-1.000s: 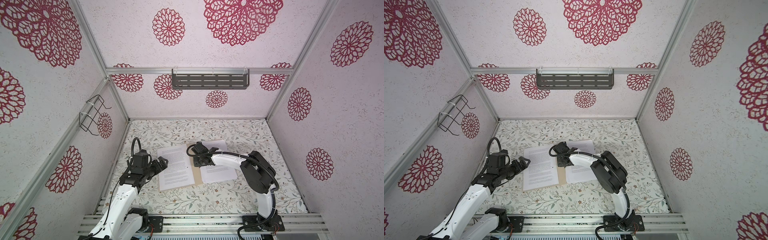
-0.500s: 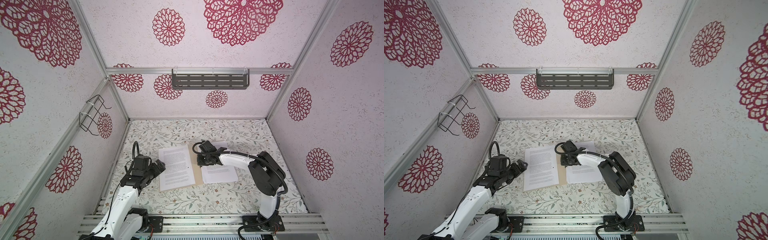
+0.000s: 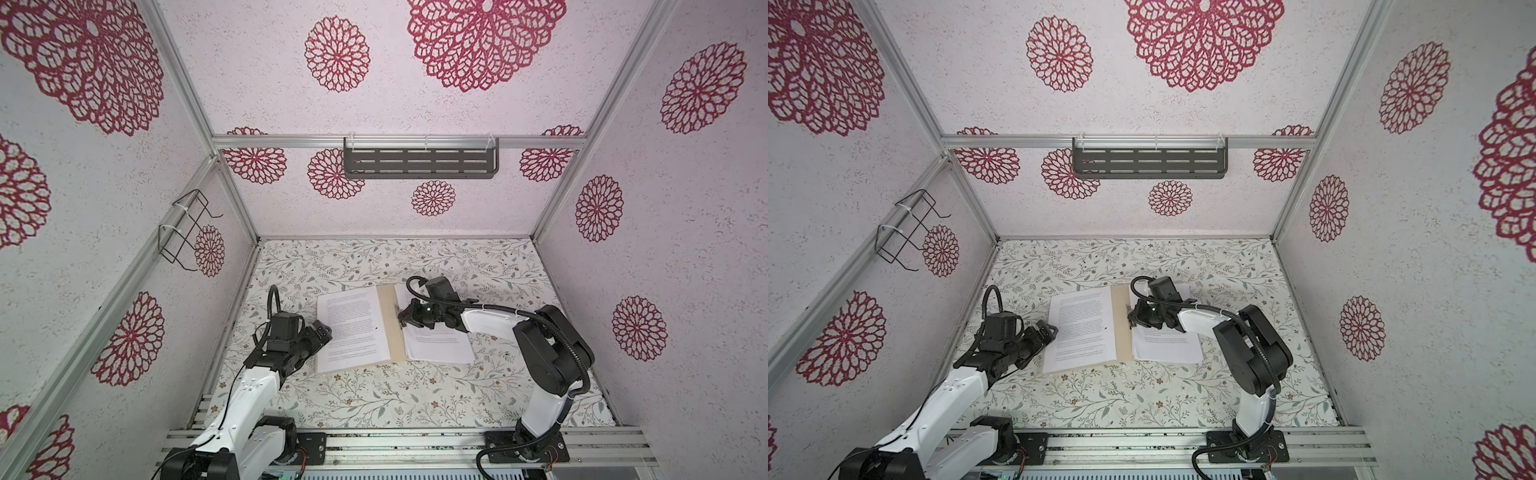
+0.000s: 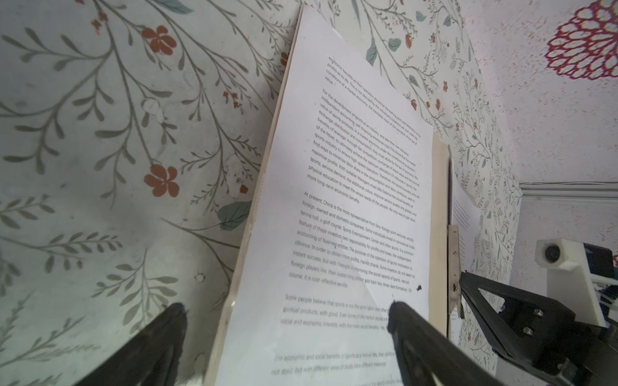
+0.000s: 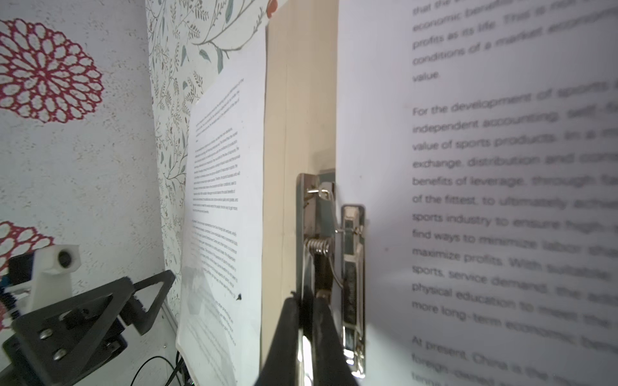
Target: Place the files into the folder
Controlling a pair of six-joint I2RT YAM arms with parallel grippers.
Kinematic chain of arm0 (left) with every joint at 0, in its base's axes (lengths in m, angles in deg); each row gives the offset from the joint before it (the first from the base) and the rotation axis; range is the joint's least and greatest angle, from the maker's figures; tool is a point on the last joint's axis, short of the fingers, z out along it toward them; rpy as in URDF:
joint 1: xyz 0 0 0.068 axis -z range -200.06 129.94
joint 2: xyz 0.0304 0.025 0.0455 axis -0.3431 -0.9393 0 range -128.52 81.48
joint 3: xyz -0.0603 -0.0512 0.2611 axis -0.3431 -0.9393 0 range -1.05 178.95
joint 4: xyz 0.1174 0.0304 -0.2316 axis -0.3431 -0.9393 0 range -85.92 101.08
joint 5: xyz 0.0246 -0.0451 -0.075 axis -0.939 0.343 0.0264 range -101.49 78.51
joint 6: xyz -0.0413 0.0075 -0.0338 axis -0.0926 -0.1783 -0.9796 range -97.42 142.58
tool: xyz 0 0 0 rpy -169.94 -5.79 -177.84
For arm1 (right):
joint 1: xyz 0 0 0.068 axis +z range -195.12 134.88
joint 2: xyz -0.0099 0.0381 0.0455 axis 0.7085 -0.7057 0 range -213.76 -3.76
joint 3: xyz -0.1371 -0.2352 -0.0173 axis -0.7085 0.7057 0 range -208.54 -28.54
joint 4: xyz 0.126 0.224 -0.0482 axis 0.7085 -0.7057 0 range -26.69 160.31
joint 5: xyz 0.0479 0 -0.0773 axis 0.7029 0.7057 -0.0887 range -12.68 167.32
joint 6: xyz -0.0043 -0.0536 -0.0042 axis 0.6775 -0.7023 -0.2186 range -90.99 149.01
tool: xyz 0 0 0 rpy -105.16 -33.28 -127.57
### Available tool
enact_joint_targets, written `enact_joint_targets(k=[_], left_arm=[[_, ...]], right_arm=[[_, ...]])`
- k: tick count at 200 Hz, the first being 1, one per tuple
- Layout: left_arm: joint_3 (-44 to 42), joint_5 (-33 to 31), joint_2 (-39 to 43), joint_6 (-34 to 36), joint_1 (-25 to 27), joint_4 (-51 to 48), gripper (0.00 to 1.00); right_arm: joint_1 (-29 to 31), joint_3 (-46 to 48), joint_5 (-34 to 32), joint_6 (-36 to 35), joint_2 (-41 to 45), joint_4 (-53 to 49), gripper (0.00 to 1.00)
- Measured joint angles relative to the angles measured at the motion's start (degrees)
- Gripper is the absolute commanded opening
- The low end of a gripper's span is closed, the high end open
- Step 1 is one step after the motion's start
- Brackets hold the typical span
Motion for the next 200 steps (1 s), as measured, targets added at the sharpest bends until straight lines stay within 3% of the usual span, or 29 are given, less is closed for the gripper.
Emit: enact_joint_targets(k=[123,200], left_arm=[[-4.17,2.45,-7.13,-3.67,-0.87,8.46,0.97],[-8.17,6.75,-8.17,-6.19,-1.25,20.31,0.97]], right_arm=[[-2.10,4.61,6.73,5.88,0.00,10.47,0.01],[-3.32,7.82,10.54,13.14,-0.94,20.44,0.00]])
